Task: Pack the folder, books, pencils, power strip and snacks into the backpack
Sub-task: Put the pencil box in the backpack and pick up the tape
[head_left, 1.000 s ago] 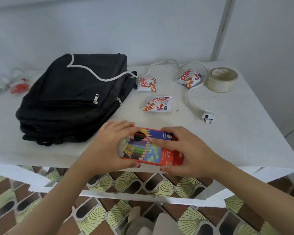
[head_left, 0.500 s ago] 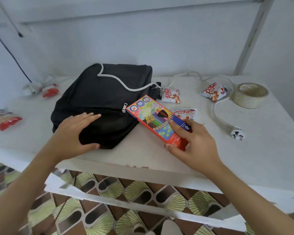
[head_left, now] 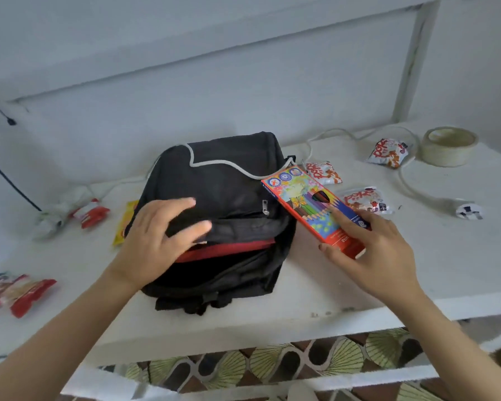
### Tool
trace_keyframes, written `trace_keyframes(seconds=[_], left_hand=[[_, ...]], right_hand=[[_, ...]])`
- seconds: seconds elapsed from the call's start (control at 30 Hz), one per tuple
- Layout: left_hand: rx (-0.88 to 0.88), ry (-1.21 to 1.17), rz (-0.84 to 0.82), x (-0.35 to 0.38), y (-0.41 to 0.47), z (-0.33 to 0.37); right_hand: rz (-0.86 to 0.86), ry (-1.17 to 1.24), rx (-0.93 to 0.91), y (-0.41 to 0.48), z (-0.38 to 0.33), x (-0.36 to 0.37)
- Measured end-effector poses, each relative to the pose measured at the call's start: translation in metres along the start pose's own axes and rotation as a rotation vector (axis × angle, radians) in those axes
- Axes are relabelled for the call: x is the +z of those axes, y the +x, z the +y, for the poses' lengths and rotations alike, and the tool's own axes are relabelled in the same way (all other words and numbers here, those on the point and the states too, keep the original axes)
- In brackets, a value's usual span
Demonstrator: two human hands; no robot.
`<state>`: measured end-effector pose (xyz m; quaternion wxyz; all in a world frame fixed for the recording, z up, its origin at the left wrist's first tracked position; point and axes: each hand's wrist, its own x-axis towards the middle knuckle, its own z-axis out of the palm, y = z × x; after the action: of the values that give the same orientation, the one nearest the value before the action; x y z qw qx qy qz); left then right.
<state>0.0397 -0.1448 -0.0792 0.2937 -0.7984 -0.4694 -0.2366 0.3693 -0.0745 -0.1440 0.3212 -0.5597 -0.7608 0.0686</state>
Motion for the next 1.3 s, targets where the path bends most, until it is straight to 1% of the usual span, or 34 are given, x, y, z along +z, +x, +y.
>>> trace_keyframes(seconds=[0.03, 0.1, 0.17, 0.23, 0.33, 0.4, 0.5, 0.57, 0.6, 0.63, 0.67, 0.73, 0.77, 0.8, 0.83, 0.87, 0.9, 0.97, 1.03, 1.1, 1.17, 1.2, 1.27, 1.3], left_hand=[[0.159, 0.095, 0.072, 0.004, -0.005, -0.006], [0.357, 0.189, 0.110, 0.009, -0.010, -0.017], [0.438, 0.215, 0.042, 0.012, -0.012, -0.024], [0.428, 0.201, -0.047, 0.016, -0.017, -0.029], [0.317, 0.208, -0.193, 0.022, -0.024, -0.035], [0.258, 0.260, -0.267, 0.023, -0.024, -0.040], [0.199, 0.306, -0.336, 0.023, -0.016, -0.049], [0.177, 0.259, -0.362, 0.025, -0.007, -0.054], [0.153, 0.197, -0.381, 0.024, -0.002, -0.056], [0.094, 0.097, -0.411, 0.023, 0.004, -0.060], [-0.004, -0.047, -0.436, 0.020, 0.012, -0.065], [-0.258, -0.373, -0.463, 0.021, 0.029, -0.084], [-0.368, -0.519, -0.513, 0.023, 0.037, -0.095], [-0.446, -0.636, -0.520, 0.026, 0.045, -0.104], [-0.482, -0.700, -0.493, 0.030, 0.052, -0.111], [-0.477, -0.706, -0.474, 0.033, 0.056, -0.114], [-0.447, -0.659, -0.470, 0.038, 0.058, -0.115], [-0.364, -0.449, -0.465, 0.045, 0.059, -0.109], [-0.227, -0.229, -0.392, 0.048, 0.056, -0.100], [-0.070, -0.129, -0.317, 0.052, 0.047, -0.094], [0.035, -0.069, -0.280, 0.054, 0.036, -0.094], [0.061, -0.040, -0.290, 0.053, 0.031, -0.095], [0.137, 0.031, -0.375, 0.053, 0.023, -0.098], [0.187, 0.063, -0.379, 0.055, 0.021, -0.101]], right_hand=[[0.012, -0.015, 0.034, -0.004, -0.004, 0.002], [0.038, -0.042, 0.102, -0.014, -0.011, 0.006], [0.071, -0.054, 0.179, -0.026, -0.019, 0.010], [0.089, -0.073, 0.257, -0.038, -0.027, 0.013], [0.106, -0.114, 0.353, -0.052, -0.038, 0.018], [0.103, -0.156, 0.410, -0.057, -0.045, 0.021], [0.092, -0.197, 0.480, -0.062, -0.054, 0.024], [0.091, -0.207, 0.508, -0.064, -0.060, 0.026], [0.087, -0.214, 0.518, -0.064, -0.062, 0.027], [0.084, -0.224, 0.524, -0.065, -0.064, 0.027], [0.083, -0.233, 0.529, -0.065, -0.065, 0.028], [0.073, -0.242, 0.549, -0.065, -0.069, 0.029], [0.064, -0.244, 0.558, -0.065, -0.071, 0.030], [0.052, -0.246, 0.566, -0.064, -0.073, 0.030], [0.042, -0.248, 0.572, -0.064, -0.075, 0.030], [0.037, -0.249, 0.572, -0.064, -0.077, 0.030], [0.036, -0.247, 0.570, -0.064, -0.079, 0.030], [0.038, -0.250, 0.570, -0.064, -0.082, 0.030], [0.030, -0.258, 0.574, -0.064, -0.083, 0.030], [0.025, -0.264, 0.583, -0.064, -0.084, 0.029], [0.032, -0.264, 0.590, -0.064, -0.085, 0.029], [0.039, -0.261, 0.592, -0.064, -0.086, 0.029], [0.046, -0.250, 0.600, -0.064, -0.087, 0.029], [0.051, -0.239, 0.604, -0.065, -0.087, 0.029]])
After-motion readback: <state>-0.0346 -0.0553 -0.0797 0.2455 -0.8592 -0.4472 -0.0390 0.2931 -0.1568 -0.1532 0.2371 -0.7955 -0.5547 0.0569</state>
